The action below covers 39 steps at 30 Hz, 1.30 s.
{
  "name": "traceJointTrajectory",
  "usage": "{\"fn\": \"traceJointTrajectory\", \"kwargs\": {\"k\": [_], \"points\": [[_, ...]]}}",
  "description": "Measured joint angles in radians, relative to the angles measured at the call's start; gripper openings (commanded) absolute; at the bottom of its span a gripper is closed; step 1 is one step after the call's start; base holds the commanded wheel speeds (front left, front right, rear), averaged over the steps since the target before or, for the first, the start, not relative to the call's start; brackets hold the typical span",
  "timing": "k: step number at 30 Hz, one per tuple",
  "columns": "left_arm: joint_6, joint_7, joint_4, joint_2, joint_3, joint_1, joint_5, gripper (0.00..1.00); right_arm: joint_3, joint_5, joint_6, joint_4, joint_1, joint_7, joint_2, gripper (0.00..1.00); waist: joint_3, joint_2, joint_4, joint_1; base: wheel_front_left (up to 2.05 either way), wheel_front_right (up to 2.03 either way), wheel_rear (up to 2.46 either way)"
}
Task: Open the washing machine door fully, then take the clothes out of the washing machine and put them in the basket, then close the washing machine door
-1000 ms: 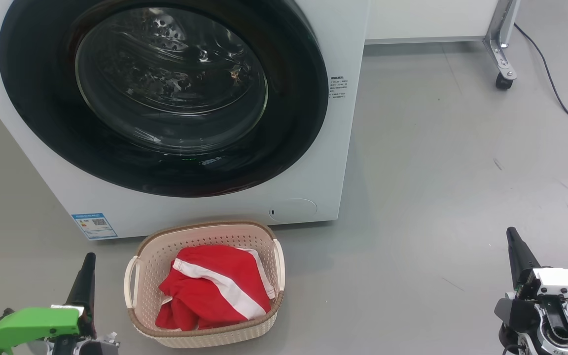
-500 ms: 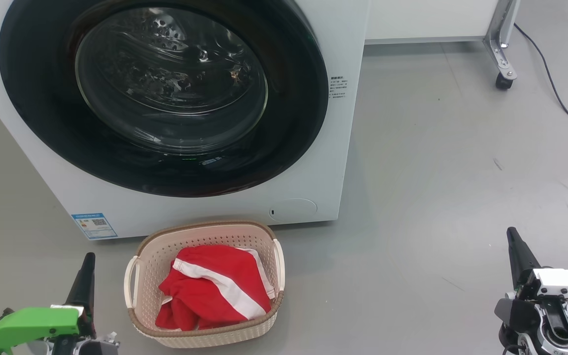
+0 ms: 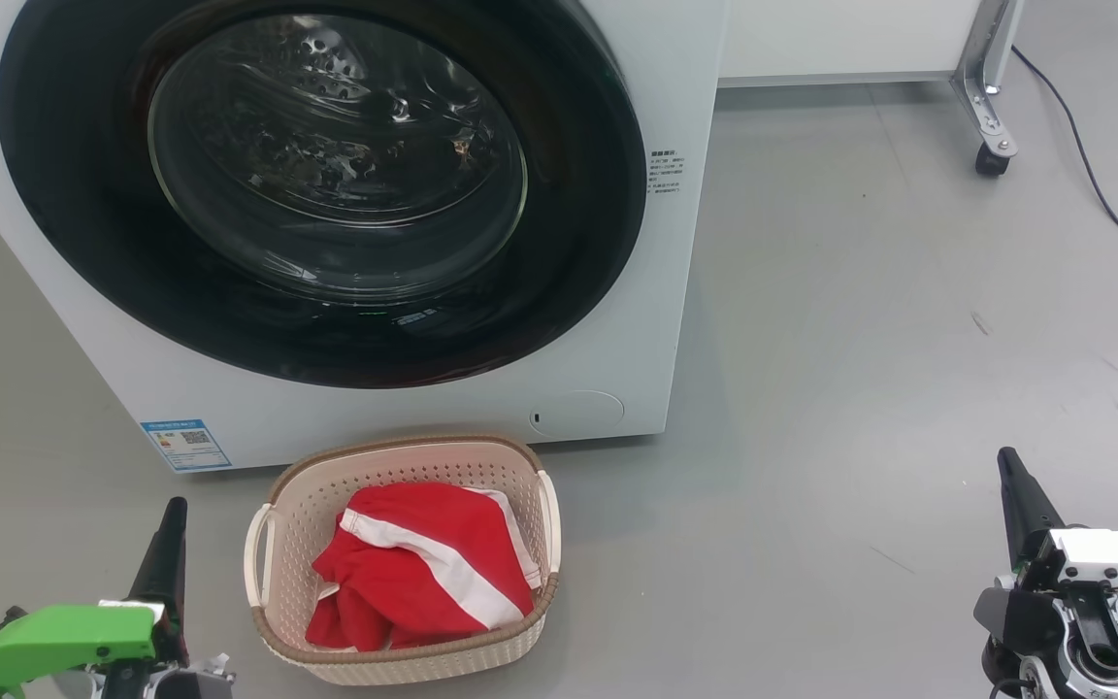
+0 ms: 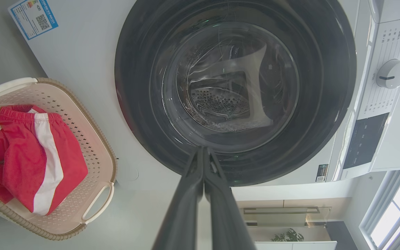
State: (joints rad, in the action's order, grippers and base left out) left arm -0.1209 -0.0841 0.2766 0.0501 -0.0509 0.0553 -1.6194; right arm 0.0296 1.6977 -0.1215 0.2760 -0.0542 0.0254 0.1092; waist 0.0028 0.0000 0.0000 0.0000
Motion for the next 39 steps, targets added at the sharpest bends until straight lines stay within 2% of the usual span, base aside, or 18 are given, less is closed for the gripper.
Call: {"fn": "traceJointTrajectory", "kwargs": {"k": [39], "points": [[0.0, -0.003, -0.001, 0.0, -0.002, 0.0, 0.0, 0.0, 0.005, -0.001, 0.0, 0.0, 0.0, 0.006, -0.005, 0.0, 0.0, 0.0, 0.0, 0.0, 0.0, 0.0, 0.0]]}}
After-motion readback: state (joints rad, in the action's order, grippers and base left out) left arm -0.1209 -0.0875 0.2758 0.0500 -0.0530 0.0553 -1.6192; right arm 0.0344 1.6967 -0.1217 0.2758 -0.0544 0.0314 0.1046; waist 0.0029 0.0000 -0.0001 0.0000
